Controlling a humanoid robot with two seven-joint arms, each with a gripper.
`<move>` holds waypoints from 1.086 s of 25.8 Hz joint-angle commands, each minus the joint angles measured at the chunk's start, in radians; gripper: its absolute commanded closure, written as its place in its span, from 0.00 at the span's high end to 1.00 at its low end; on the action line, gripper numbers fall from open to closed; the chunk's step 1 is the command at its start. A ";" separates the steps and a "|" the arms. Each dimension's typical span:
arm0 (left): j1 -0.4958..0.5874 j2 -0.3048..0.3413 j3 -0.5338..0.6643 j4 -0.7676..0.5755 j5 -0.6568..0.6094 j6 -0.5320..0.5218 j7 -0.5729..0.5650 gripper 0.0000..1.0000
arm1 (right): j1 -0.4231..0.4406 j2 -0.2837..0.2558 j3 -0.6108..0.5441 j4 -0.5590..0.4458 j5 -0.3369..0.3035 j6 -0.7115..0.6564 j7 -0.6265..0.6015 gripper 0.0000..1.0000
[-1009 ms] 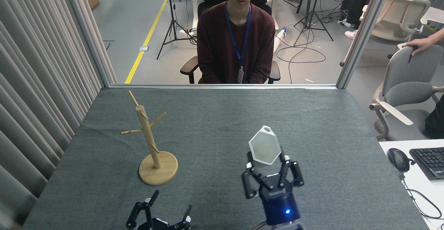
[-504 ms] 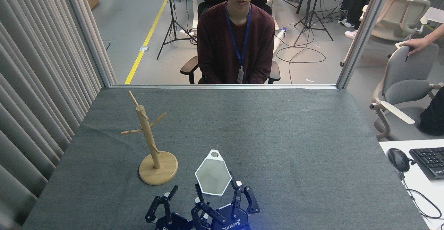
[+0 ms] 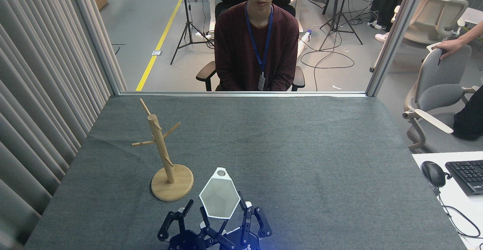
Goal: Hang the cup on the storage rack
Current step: 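Grasp the cup with the left gripper and release the right gripper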
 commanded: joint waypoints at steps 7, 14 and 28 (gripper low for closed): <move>-0.002 0.001 0.001 -0.022 0.001 -0.001 0.007 0.99 | 0.000 0.001 0.066 0.054 0.003 0.048 -0.018 0.54; 0.001 0.003 0.001 -0.037 0.001 -0.001 0.007 0.98 | 0.000 0.002 0.088 0.072 0.003 0.058 -0.032 0.54; -0.002 0.010 -0.001 -0.044 0.001 -0.007 0.007 0.53 | 0.000 -0.001 0.088 0.043 -0.002 0.077 -0.044 0.99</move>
